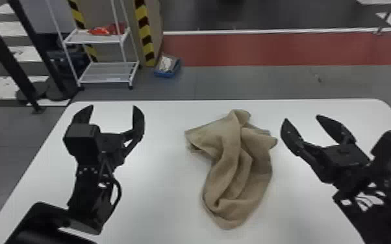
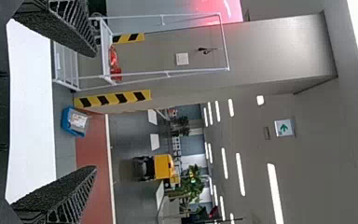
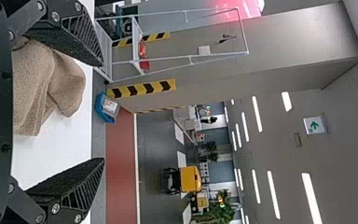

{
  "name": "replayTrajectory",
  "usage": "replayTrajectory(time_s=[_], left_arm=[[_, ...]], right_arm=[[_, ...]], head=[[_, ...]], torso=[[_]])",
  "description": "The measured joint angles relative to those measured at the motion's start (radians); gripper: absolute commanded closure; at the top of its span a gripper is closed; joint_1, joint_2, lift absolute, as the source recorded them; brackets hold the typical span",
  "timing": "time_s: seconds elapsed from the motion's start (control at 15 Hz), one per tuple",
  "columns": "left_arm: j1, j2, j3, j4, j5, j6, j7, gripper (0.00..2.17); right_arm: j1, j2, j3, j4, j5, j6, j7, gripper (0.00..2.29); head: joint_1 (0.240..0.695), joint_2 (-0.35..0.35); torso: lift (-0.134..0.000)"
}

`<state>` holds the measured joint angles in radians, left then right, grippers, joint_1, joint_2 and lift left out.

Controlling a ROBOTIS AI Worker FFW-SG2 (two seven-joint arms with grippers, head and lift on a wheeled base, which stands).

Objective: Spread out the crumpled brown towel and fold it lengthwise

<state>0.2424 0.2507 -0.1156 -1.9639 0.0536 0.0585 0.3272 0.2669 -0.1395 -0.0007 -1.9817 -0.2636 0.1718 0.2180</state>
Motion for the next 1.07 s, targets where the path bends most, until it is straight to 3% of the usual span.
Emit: replayTrajectory(time_s=[0.27, 1.07], left_arm=[[0.000, -0.005, 0.000, -0.001, 0.003, -0.028, 0.044, 0.02], [-0.001, -0.010, 0.008, 0.005, 0.023, -0.035, 0.032, 0.02]], right_arm=[[-0.012, 0.001, 0.012, -0.013, 0.007, 0.041, -0.050, 0.17], [-0.038, -0.002, 0.010, -0.007, 0.010, 0.037, -0.039, 0.17]], head=[[0.692, 0.085], [0.681, 0.087]], torso=[[-0.124], [-0.124]])
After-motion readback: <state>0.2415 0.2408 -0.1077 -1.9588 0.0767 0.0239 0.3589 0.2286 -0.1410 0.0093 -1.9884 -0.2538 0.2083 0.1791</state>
